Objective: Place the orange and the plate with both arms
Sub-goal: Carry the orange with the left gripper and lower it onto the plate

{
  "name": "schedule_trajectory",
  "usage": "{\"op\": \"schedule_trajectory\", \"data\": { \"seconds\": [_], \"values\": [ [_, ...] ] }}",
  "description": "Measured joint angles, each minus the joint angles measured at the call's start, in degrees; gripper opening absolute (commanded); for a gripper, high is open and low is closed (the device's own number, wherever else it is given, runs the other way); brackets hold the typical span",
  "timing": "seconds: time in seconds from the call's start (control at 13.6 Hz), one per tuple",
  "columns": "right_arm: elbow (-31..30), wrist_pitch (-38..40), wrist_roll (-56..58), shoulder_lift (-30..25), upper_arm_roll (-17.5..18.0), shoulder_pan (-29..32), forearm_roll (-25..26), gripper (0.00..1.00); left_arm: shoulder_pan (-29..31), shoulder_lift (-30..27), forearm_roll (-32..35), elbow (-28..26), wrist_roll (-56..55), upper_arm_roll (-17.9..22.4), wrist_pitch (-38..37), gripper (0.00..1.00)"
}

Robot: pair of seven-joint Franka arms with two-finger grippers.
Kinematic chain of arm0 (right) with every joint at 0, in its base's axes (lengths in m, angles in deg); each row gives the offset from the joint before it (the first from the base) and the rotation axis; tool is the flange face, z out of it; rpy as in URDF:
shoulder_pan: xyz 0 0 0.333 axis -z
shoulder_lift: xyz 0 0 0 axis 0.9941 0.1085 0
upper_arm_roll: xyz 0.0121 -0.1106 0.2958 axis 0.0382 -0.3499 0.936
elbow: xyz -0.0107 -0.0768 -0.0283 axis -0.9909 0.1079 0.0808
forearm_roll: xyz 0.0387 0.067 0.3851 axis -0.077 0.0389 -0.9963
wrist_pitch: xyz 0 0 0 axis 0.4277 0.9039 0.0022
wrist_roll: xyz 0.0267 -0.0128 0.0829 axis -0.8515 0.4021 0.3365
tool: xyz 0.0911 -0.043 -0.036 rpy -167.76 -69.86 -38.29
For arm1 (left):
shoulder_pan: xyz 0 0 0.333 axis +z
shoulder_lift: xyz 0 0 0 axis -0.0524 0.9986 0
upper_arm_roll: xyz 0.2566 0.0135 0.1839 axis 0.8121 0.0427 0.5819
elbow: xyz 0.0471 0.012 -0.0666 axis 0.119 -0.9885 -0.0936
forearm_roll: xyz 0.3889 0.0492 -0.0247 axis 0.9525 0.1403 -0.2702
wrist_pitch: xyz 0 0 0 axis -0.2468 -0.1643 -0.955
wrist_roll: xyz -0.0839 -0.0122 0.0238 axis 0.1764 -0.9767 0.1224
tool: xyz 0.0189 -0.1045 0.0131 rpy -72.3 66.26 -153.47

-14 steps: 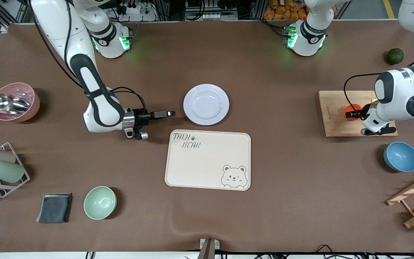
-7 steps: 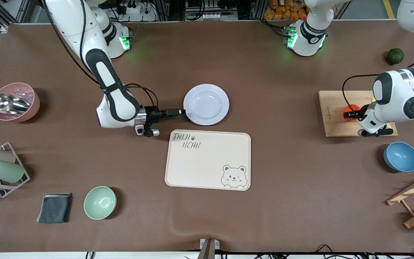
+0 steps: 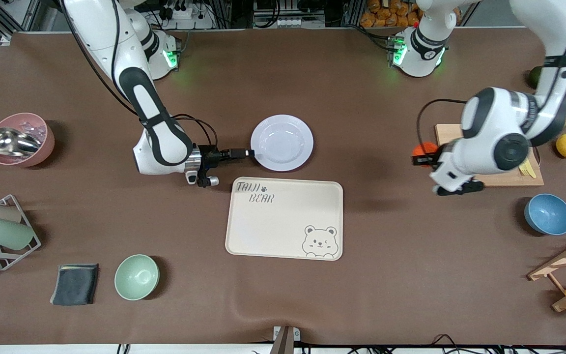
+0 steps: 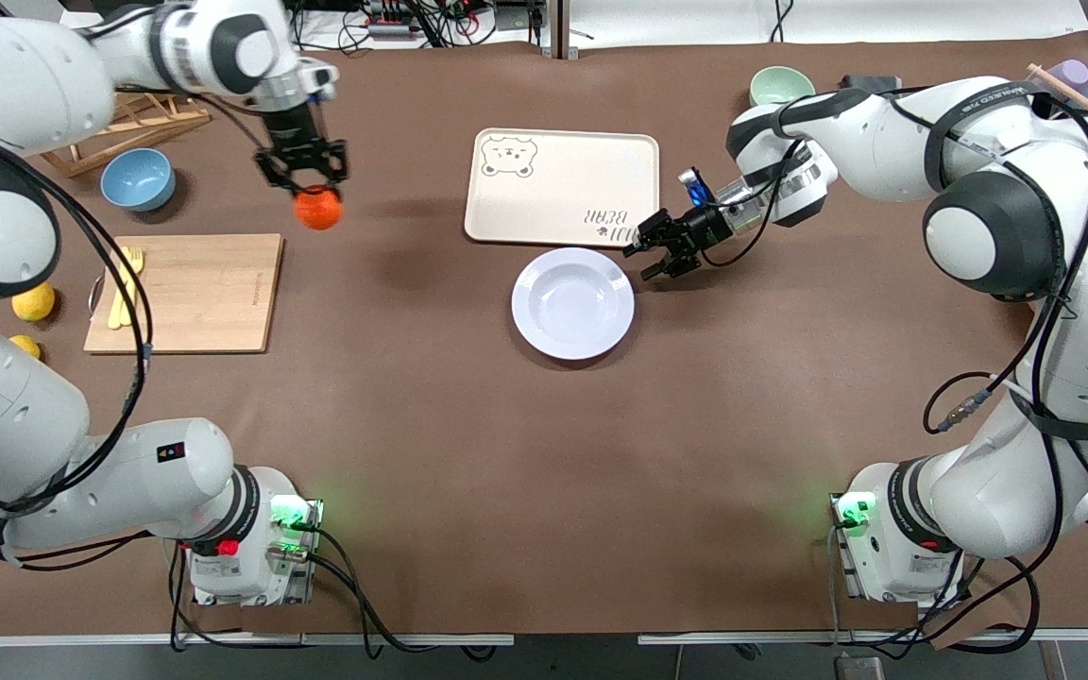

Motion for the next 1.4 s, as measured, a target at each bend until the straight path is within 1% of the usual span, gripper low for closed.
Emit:
{"op": "schedule_trajectory", "data": {
  "seconds": [0.07,0.15,0.37,0.59,0.81,1.03,1.18,1.4],
  "values": [
    [-0.01,0.0,0.07,0.02,0.0,-0.11,0.0,0.7,-1.76,0.55,-1.09,0.61,-4.76,-1.6,0.0,0.1],
    [-0.04,0.0,0.14,0.09,0.01,-0.25,0.0,0.69,-4.1,1.33,-2.35,1.38,-8.81,-2.28,0.01,0.1],
    [-0.09,-0.06,1.13,0.86,0.02,-0.49,0.0,0.69,-12.46,4.58,-4.51,3.79,-20.95,-2.54,1.16,0.1],
    [0.09,0.14,1.3,1.18,-0.5,-0.2,0.0,0.69,-18.95,7.58,-4.55,4.27,-30.89,-2.57,5.02,0.1],
    [0.68,6.09,0.76,1.07,-1.4,4.06,1.68,0.69,-23.72,10.07,-4.55,4.36,-38.79,-2.56,8.81,0.1],
    [1.07,7.74,-0.27,0.92,-1.45,6.55,3.47,0.69,-27.12,12.62,-4.55,4.84,-45.1,-2.53,13.32,0.11],
    [1.09,7.74,-0.44,0.92,-1.22,6.43,3.71,0.69,-29.14,15.28,-4.55,7.32,-49.79,-2.5,14.93,0.11],
    [1.1,7.7,-0.52,0.92,-1.03,5.96,3.73,0.69,-32.71,20.19,-4.55,12.65,-55.34,-2.11,15.31,0.11]
  ]
}}
